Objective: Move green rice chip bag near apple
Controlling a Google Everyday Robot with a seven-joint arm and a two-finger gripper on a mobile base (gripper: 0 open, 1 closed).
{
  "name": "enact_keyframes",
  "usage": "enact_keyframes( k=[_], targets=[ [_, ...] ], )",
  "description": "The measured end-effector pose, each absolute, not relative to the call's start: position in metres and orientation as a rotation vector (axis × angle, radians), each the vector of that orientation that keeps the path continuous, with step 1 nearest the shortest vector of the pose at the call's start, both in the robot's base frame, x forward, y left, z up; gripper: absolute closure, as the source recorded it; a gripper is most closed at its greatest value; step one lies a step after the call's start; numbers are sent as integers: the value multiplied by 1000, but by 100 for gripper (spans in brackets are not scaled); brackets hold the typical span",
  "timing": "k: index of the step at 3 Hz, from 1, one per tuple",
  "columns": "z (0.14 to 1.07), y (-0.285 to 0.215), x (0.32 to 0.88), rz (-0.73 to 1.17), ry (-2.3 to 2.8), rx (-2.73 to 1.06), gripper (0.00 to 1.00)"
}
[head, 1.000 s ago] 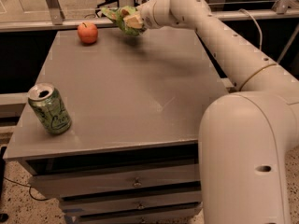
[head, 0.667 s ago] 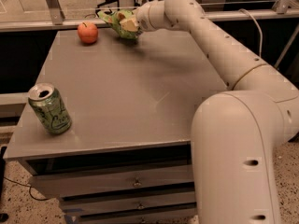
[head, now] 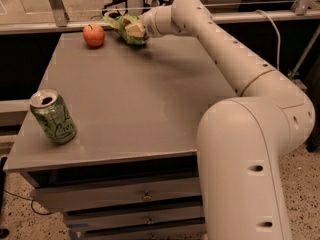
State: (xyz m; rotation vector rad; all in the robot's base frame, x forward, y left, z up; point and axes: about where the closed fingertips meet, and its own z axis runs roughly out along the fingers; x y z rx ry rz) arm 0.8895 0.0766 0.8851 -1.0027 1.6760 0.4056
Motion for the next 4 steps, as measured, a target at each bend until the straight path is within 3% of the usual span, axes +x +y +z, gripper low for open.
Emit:
enact_keyframes(
  k=[2,3,4],
  targets=[
    [886,82,885,449,1670,-991,12],
    [895,83,878,474,1649,-984,0],
    [909,72,866,481,1622,-956,0]
  ],
)
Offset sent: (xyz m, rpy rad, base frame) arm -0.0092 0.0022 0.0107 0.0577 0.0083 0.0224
